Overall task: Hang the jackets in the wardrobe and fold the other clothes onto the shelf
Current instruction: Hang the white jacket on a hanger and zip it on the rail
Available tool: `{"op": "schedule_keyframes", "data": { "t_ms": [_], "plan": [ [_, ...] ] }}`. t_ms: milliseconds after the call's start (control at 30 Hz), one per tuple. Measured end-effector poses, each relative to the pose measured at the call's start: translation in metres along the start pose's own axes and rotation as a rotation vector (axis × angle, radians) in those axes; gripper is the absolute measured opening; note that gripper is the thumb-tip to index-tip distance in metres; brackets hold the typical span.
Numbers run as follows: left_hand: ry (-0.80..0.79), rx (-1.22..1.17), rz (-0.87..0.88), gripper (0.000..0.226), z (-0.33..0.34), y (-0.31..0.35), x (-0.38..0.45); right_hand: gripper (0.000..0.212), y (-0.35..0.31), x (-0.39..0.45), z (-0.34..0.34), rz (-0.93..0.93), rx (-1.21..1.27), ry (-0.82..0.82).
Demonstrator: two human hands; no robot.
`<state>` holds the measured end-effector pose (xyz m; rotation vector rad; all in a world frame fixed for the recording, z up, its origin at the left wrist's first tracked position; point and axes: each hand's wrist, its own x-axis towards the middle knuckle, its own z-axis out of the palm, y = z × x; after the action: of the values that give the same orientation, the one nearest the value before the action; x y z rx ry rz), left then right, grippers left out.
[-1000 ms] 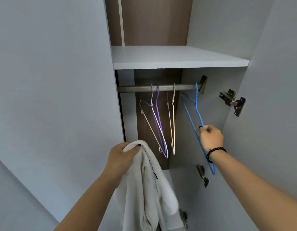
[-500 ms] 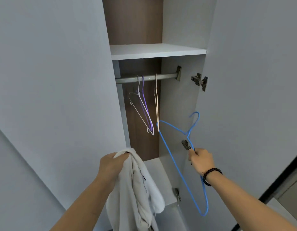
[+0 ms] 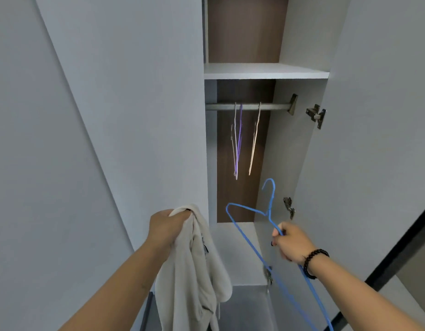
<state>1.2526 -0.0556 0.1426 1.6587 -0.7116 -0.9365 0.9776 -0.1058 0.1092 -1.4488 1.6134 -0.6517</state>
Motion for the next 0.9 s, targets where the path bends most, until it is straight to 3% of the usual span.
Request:
{"op": "schedule_keyframes", "data": {
  "t_ms": [233,367,600,900],
  "plan": [
    [0.089,0.0,-0.028,0.017,0.007,-0.044,-0.051,0.014,0.003,-0.066,-0.015,-0.177,0.141,-0.274],
    [0.197,0.014,-0.044,0.031,-0.007,-0.061,-0.065,0.011,0.002,-0.097,-0.034,-0.217,0.134,-0.407],
    [0.296,0.017,-0.029,0.017,-0.034,-0.059,-0.07,0.015,-0.015,-0.129,-0.067,-0.359,0.083,-0.488],
    [0.349,0.052,-0.04,0.021,-0.076,-0.053,-0.063,0.028,-0.026,-0.141,-0.058,-0.479,-0.012,-0.55]
  ]
}}
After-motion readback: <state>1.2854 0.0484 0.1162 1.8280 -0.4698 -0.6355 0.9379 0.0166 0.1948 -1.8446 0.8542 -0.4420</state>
